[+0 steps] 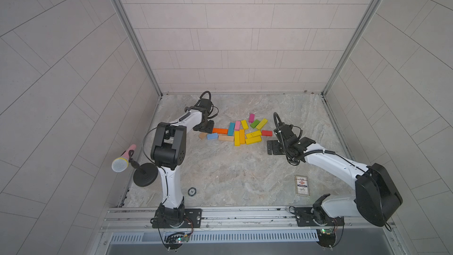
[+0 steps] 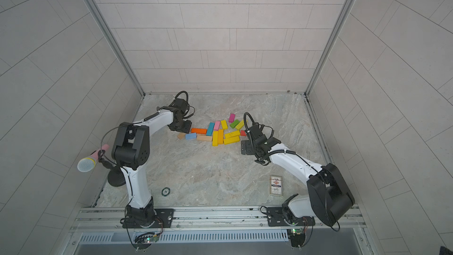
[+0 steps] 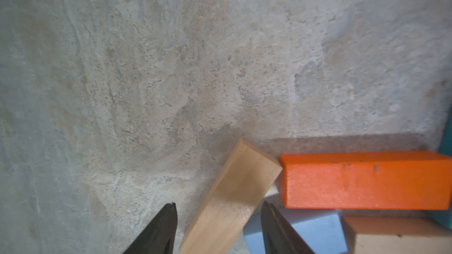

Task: Assemble the letter h with building blocks
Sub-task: Pick up the building block from the center of the board.

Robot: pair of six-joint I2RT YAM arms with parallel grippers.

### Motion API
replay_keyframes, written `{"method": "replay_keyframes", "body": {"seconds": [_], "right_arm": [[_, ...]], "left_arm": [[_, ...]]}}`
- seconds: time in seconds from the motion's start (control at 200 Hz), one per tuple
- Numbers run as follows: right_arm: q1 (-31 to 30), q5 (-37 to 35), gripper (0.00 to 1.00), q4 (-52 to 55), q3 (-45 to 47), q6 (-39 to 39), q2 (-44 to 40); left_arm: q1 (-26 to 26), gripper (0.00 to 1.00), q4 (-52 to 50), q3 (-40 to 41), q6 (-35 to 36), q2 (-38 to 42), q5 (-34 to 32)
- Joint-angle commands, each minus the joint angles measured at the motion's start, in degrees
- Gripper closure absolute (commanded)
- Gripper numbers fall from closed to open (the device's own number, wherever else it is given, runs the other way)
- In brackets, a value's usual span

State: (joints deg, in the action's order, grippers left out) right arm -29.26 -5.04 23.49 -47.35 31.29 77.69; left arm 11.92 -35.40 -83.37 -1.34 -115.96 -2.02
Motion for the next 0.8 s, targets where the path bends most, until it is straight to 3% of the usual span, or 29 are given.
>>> {"method": "replay_keyframes", "body": {"seconds": [0.0, 0.235, 0.46, 0.796], "right_arm": [[-0.44, -1.61, 0.0, 1.12, -1.16, -0.17, -0.07], [-0.32, -2.37, 0.0, 1.08, -0.85, -0.06, -0.74], [-0.35, -2.28, 0.0, 1.03, -0.81, 0.0, -0.82], [-0.37, -3.05, 0.0, 1.08, -0.54, 0.17, -1.18]], "left_arm": [[-0.1, 0.4, -1.53, -1.39, 1.44, -2.52, -2.6], [-0.15, 0.5, -3.61, -2.93, 1.0, -5.06, -3.25], [-0.14, 0.46, -7.22, -5.72, 0.08, -8.25, -4.93], [-0.15, 0.67, -13.24, -11.76, -1.88, -11.96, -1.58]]}}
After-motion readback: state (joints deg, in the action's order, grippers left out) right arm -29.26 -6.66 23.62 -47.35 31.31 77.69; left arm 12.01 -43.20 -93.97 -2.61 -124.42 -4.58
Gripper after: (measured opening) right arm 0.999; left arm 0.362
